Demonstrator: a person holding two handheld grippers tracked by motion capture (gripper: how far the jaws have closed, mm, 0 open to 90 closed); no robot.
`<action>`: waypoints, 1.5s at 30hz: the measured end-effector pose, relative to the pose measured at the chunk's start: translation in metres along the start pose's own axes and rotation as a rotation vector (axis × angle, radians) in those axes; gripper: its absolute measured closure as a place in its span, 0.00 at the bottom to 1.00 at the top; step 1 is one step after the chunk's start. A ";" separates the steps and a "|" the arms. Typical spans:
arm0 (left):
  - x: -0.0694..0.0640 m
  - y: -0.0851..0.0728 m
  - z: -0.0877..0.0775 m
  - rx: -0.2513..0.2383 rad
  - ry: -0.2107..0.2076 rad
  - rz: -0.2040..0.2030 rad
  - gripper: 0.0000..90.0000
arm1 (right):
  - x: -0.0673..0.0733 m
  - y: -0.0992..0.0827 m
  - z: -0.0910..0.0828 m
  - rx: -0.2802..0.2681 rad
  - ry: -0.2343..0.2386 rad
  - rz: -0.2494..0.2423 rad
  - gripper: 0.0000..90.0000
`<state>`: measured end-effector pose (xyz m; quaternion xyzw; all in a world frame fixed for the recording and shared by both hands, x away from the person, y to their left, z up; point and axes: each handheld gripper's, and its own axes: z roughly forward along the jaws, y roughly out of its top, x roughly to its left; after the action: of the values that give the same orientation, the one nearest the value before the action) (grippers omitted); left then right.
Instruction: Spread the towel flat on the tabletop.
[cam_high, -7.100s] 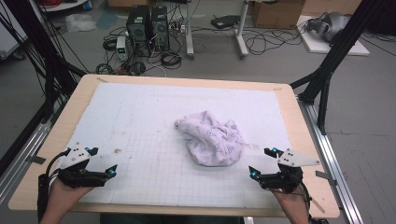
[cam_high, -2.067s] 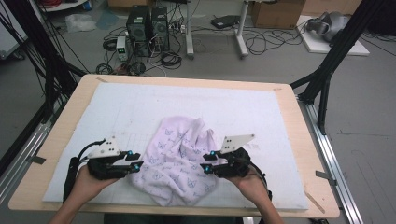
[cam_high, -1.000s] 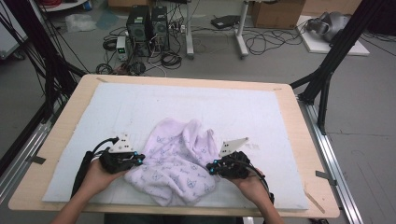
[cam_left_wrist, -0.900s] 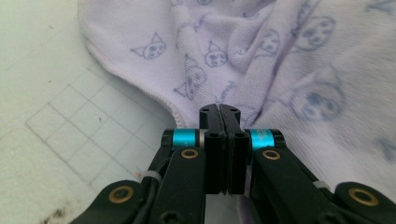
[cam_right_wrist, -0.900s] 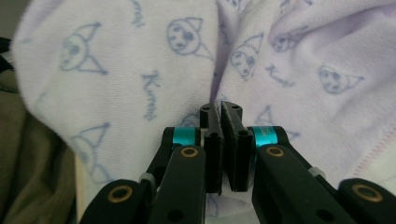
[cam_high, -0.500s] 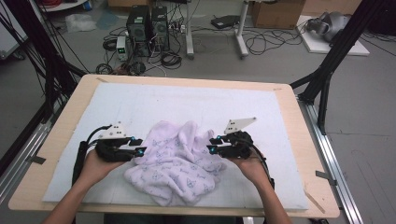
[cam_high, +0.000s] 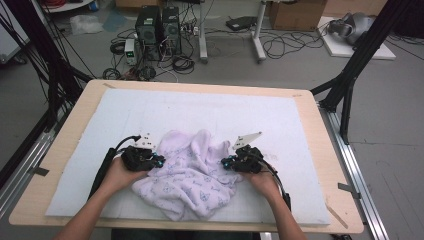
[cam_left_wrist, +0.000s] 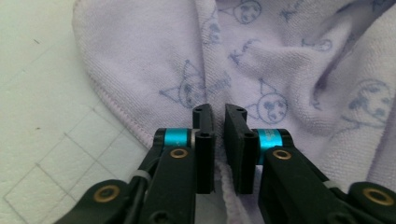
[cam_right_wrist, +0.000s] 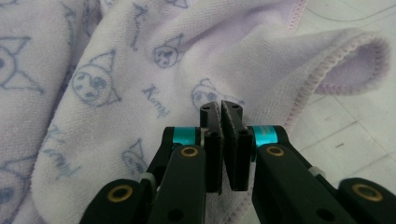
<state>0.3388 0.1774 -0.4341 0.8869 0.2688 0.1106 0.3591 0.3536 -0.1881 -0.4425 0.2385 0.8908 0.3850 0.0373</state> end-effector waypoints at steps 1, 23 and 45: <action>0.000 0.000 -0.002 0.002 0.008 -0.001 0.94 | 0.001 0.001 0.000 0.006 -0.001 -0.013 0.98; 0.005 -0.012 -0.061 -0.135 0.037 -0.057 0.69 | 0.030 0.002 -0.062 -0.074 -0.031 -0.039 0.81; 0.030 -0.014 -0.012 0.015 0.125 -0.091 0.83 | -0.005 -0.004 -0.013 0.058 -0.070 0.036 0.89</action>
<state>0.3536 0.2095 -0.4347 0.8677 0.3317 0.1474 0.3395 0.3532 -0.2011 -0.4365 0.2688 0.8953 0.3510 0.0545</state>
